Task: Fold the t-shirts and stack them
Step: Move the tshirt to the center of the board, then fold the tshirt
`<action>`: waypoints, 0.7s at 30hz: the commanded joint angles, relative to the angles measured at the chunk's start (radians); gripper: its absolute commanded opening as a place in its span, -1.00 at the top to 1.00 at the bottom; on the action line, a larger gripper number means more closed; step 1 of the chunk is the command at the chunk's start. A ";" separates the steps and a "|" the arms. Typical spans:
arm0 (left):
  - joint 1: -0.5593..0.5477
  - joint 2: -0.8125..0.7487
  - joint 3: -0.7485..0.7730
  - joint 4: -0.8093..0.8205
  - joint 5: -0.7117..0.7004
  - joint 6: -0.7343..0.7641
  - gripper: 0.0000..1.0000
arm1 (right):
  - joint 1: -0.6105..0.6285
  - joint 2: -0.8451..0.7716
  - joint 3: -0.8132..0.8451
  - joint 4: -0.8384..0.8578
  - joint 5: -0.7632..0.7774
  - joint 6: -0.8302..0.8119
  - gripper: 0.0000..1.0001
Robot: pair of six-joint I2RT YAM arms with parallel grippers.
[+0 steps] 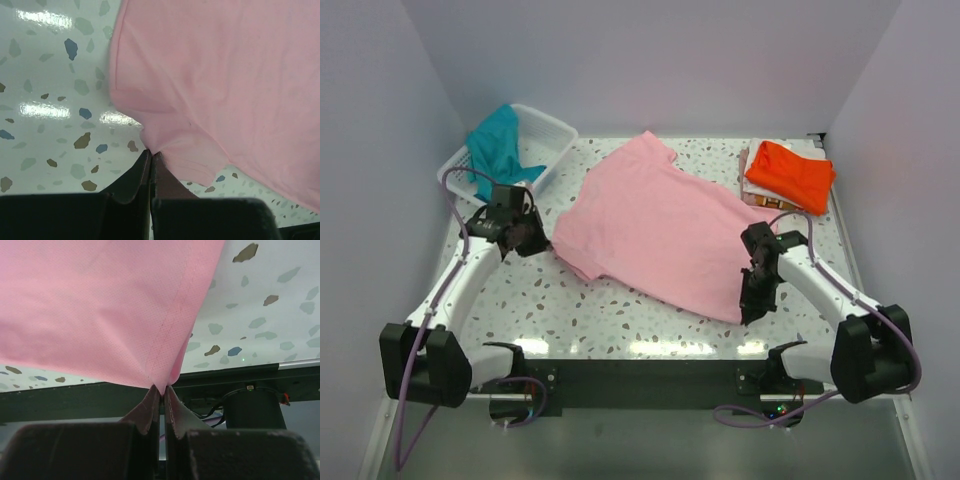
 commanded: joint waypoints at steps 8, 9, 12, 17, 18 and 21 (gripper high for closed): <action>-0.020 0.215 0.236 0.128 0.053 0.037 1.00 | -0.019 0.057 0.133 0.008 0.077 0.014 1.00; -0.021 0.233 0.255 0.126 0.057 0.041 1.00 | -0.027 0.062 0.136 0.018 0.077 0.016 1.00; -0.024 0.298 0.327 0.129 0.065 0.061 1.00 | -0.059 0.079 0.150 0.046 0.077 0.016 1.00; -0.035 0.407 0.434 0.135 0.117 0.089 1.00 | -0.094 0.137 0.196 0.072 0.092 0.016 1.00; -0.038 0.421 0.449 0.138 0.125 0.096 1.00 | -0.102 0.146 0.202 0.077 0.095 0.016 1.00; -0.050 0.471 0.528 0.145 0.137 0.113 1.00 | -0.114 0.166 0.223 0.086 0.097 0.019 1.00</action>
